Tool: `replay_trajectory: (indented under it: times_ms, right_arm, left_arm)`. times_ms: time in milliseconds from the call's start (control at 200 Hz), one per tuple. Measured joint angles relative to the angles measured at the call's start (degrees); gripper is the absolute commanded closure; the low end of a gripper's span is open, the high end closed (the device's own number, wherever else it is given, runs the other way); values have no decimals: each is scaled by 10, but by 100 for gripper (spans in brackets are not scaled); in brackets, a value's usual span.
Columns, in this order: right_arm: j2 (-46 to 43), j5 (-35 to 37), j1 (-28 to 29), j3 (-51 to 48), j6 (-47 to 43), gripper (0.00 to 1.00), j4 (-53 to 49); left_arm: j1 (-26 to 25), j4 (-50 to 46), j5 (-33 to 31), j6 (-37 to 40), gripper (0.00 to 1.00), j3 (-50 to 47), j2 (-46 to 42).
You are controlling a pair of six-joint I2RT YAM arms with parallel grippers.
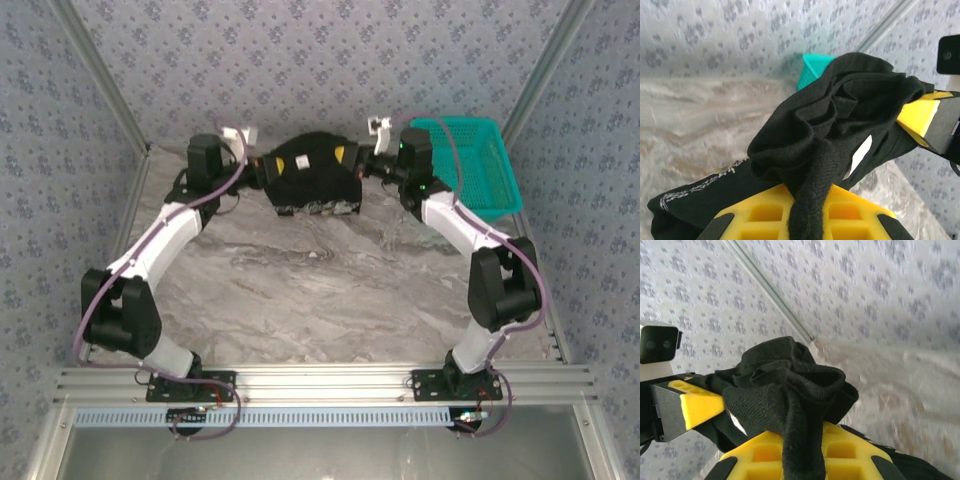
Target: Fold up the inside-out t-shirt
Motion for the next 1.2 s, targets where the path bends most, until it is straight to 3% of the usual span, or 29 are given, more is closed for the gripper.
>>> replay_trajectory:
  times_ms: [230,380,659,1014,1204]
  right_arm:
    - [-113,38,47,-240,0,100,-9]
    - [-169,75,76,-302,1,100,-37]
    - [-121,133,64,-259,-6,100,-113]
    - [-14,130,54,-156,-24,100,-133]
    - [45,128,44,-90,-39,100,-148]
  left_arm:
    - [-72,-13,-16,-1,100,-187,-89]
    - [-103,-18,-31,-10,100,-227,-99]
    - [-106,-19,-62,-19,100,-196,-26]
    - [-76,-12,-76,-21,100,-155,50]
    - [-49,2,-77,-18,93,-137,84]
